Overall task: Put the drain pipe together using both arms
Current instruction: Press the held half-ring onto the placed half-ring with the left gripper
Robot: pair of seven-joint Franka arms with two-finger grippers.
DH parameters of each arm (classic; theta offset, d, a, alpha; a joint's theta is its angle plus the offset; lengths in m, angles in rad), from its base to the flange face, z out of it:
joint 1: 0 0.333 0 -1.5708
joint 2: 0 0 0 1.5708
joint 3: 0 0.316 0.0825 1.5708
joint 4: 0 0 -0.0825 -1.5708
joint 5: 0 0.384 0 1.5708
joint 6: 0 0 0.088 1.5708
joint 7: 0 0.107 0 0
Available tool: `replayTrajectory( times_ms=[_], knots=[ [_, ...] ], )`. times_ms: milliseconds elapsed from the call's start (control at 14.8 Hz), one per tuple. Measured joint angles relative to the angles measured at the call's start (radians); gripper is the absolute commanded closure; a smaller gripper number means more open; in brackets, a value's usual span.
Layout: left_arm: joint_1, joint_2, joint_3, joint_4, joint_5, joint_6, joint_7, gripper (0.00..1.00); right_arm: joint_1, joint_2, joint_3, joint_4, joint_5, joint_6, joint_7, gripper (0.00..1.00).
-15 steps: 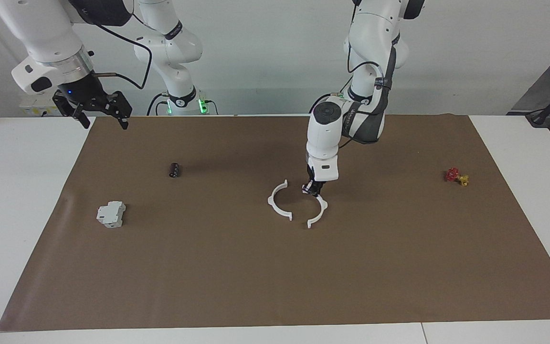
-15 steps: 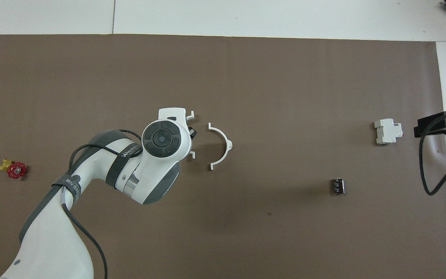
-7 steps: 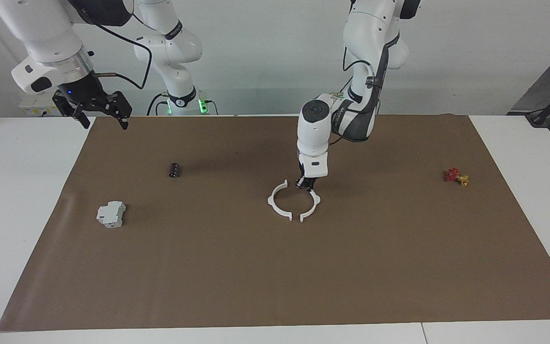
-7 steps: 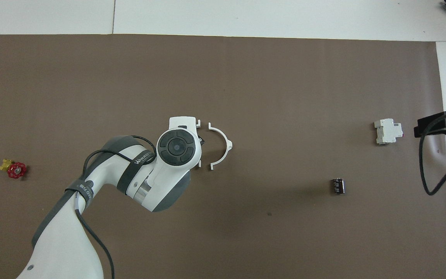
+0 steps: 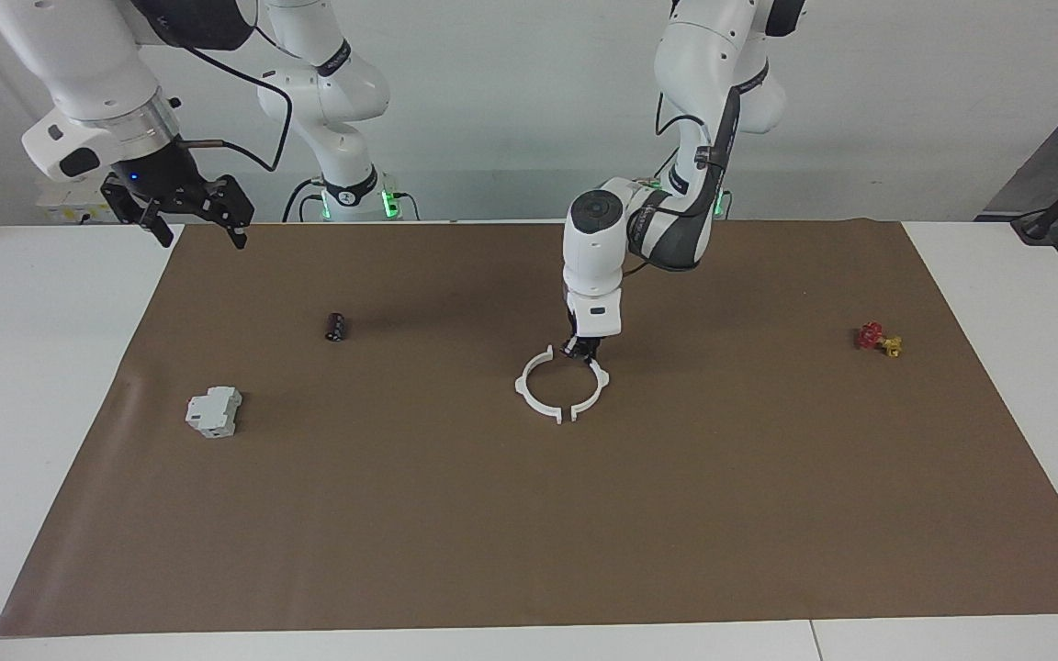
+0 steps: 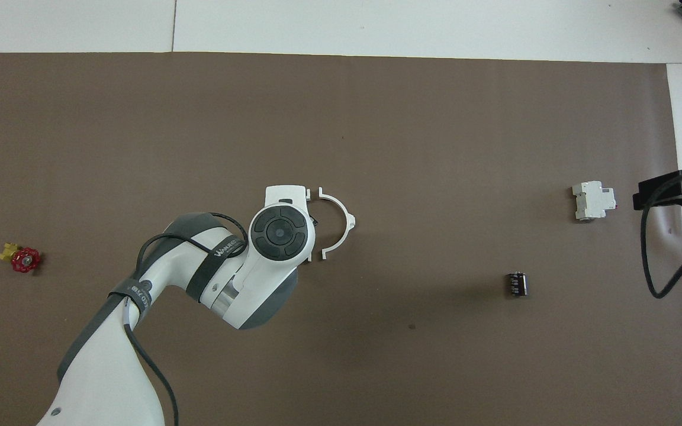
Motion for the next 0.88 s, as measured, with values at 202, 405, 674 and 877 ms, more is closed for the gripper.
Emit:
replayTrajectory(
  times_ms=[202,405,674,877],
  knots=[
    [-0.005,-0.001,-0.001,-0.001,0.0,0.017,-0.024,1.0,0.0,0.0,0.0,0.0,0.0,0.0,0.0,0.0],
    [-0.006,-0.001,-0.001,-0.002,0.0,0.04,-0.032,1.0,0.0,0.0,0.0,0.0,0.0,0.0,0.0,0.0],
    [-0.006,-0.001,-0.001,-0.004,0.0,0.049,-0.034,1.0,0.0,0.0,0.0,0.0,0.0,0.0,0.0,0.0],
    [-0.007,-0.001,-0.001,-0.006,0.0,0.054,-0.035,1.0,0.0,0.0,0.0,0.0,0.0,0.0,0.0,0.0]
  ],
)
